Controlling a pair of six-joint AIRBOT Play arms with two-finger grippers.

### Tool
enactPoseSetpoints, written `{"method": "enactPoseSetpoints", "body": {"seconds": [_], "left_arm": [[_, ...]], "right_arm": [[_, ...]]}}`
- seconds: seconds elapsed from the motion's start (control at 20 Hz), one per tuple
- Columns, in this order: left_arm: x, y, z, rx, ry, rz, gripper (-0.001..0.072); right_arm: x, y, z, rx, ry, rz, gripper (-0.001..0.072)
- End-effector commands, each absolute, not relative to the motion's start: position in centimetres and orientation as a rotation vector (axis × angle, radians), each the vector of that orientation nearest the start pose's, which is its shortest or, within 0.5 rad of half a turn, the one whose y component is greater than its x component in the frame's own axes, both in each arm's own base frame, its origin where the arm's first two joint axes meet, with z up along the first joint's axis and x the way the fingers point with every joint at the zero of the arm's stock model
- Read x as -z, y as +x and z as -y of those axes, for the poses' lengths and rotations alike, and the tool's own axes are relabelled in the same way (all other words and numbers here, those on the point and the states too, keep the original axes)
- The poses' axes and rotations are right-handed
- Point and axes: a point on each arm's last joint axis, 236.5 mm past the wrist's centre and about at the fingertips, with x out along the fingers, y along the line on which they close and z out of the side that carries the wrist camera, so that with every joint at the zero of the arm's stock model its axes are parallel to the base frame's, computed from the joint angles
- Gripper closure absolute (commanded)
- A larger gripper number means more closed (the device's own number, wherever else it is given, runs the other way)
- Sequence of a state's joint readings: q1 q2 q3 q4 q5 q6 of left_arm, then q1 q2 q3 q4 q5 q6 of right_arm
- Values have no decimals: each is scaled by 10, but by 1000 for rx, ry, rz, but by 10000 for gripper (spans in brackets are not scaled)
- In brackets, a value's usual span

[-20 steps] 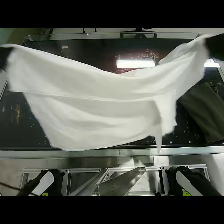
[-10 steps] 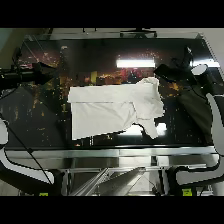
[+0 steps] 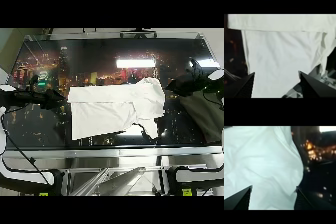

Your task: Fold the shirts.

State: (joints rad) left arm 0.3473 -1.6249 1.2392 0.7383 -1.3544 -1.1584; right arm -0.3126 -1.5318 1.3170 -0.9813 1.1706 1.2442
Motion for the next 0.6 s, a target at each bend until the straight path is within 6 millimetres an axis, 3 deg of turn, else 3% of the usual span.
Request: {"method": "enactPoseSetpoints", "body": {"seconds": [0.0, 0.35, 0.55], "left_arm": [[62, 418, 29, 401, -727, -1316, 98], [89, 482, 30, 454, -668, -1301, 98], [104, 490, 45, 541, -657, -1364, 98]], "right_arm": [[36, 410, 36, -186, 535, -1289, 92], [60, 405, 36, -171, 563, -1328, 93], [73, 403, 31, -177, 579, -1360, 93]]}}
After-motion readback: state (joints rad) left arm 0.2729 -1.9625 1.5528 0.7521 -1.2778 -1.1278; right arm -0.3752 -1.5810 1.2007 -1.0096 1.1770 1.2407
